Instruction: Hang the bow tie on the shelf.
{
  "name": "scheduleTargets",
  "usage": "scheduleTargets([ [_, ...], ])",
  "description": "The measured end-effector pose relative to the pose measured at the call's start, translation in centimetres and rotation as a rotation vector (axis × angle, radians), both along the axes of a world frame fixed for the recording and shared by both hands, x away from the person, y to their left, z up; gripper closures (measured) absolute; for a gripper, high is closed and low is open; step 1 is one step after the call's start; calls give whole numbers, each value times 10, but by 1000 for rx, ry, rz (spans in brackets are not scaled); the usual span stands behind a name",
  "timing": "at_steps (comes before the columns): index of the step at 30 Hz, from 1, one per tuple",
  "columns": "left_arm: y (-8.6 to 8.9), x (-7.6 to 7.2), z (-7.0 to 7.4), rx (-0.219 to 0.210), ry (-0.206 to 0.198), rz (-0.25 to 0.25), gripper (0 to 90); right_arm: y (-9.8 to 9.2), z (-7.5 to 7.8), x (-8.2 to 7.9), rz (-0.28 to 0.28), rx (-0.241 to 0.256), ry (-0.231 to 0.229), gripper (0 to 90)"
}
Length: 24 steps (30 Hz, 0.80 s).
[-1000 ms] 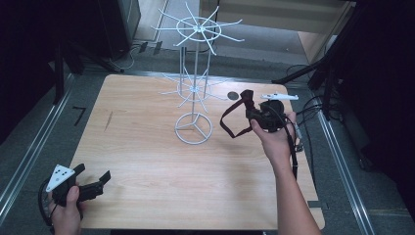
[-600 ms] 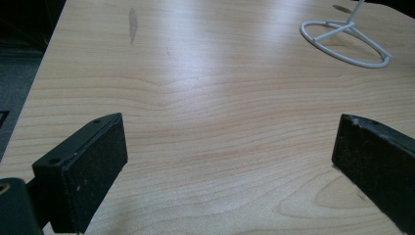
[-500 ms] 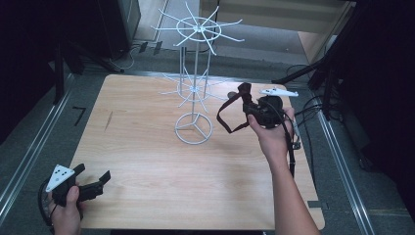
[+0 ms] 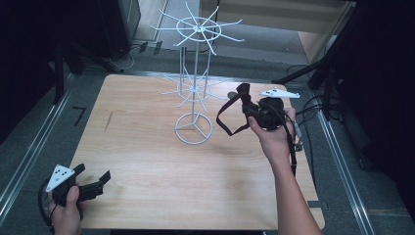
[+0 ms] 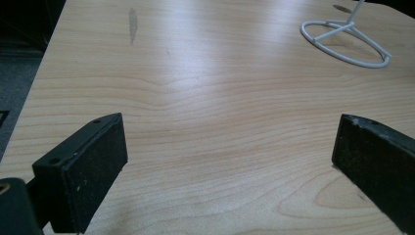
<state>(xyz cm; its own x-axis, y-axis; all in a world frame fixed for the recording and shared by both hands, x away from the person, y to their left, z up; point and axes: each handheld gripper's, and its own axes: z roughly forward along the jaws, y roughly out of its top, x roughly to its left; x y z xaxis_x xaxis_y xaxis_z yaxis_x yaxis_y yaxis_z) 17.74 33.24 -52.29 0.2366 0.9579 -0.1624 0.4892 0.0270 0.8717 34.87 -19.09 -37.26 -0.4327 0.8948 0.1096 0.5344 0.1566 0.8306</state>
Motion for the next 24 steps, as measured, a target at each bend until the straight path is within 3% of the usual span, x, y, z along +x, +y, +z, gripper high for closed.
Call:
scheduleTargets([
  [10, 0, 0, 0, 2, 0, -1, 4, 9, 5, 0, 31, -11, 1, 730],
  [24, 0, 0, 0, -6, -4, 2, 4, 26, -11, 16, 32, -24, 34, 730],
])
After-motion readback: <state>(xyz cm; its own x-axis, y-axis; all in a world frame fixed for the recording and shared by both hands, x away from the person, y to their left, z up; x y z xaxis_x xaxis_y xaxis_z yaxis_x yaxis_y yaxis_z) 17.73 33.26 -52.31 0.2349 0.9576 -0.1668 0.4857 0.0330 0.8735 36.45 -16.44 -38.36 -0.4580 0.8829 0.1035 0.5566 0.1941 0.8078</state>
